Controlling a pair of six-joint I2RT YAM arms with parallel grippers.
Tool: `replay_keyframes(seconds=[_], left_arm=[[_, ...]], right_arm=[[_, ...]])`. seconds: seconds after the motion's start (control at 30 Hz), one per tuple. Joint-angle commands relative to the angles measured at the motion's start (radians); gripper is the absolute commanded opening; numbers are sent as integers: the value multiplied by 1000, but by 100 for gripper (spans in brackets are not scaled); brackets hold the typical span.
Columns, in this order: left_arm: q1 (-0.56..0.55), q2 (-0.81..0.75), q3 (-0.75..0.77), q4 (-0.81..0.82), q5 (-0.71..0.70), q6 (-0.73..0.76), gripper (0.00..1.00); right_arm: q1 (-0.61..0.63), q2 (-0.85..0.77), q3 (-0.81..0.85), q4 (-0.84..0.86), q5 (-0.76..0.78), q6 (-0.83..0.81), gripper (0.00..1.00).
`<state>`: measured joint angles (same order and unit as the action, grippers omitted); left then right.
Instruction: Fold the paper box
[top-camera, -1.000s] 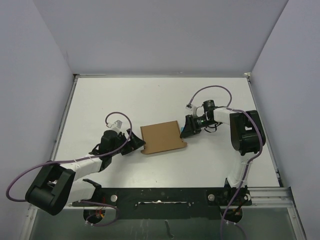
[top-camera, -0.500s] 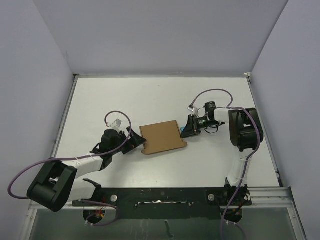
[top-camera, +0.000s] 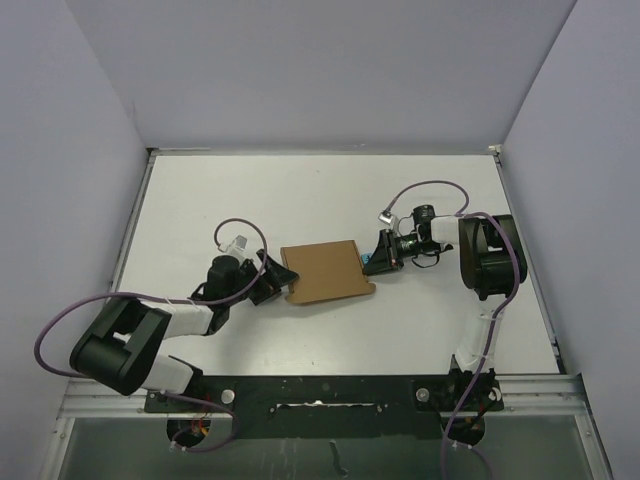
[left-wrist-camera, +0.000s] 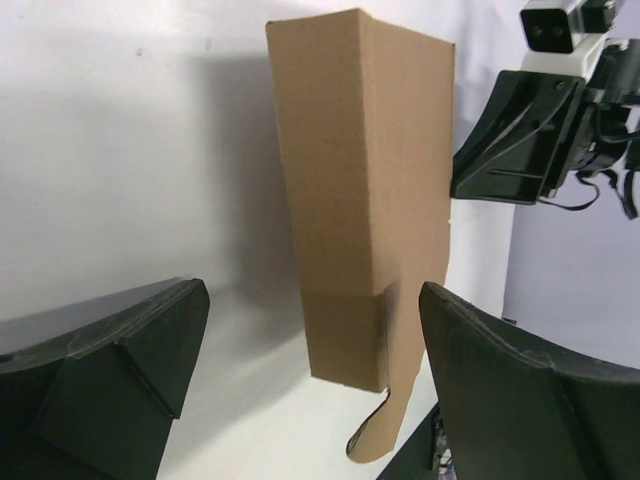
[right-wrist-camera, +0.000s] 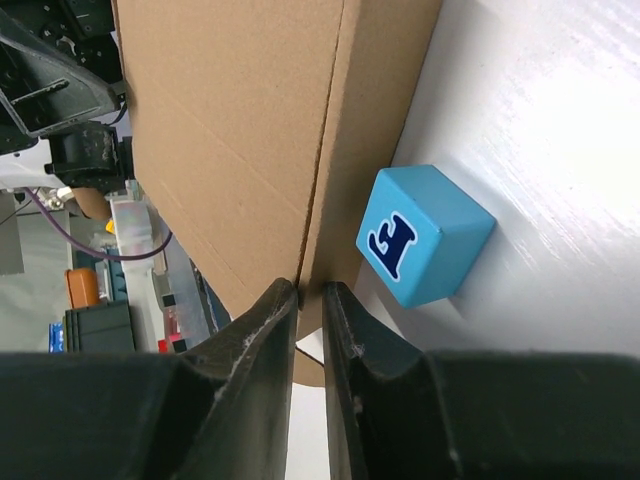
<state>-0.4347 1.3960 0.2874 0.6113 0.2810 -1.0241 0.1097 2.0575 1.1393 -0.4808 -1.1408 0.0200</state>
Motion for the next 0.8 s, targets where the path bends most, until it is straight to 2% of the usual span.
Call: replay_keyframes(seconds=[0.0, 0.07, 0.23, 0.3, 0.43, 0.6, 0.77], left_arm=[[2, 43, 64, 133, 34, -30, 84], [0, 61, 68, 156, 35, -46, 80], [-11, 112, 75, 242, 36, -98, 60], [-24, 113, 83, 240, 29, -104, 55], [-35, 108, 84, 238, 10, -116, 39], [-38, 86, 77, 232, -2, -131, 28], [-38, 23, 66, 191, -24, -142, 27]], right_arm=[[-8, 16, 20, 12, 67, -27, 16], [-10, 19, 21, 10, 68, -30, 16], [-9, 27, 26, -1, 66, -40, 16], [-9, 28, 30, -5, 63, -44, 17], [-8, 25, 46, -28, 38, -70, 19], [-10, -4, 53, -40, 3, -93, 23], [-15, -69, 79, -97, -30, -165, 33]])
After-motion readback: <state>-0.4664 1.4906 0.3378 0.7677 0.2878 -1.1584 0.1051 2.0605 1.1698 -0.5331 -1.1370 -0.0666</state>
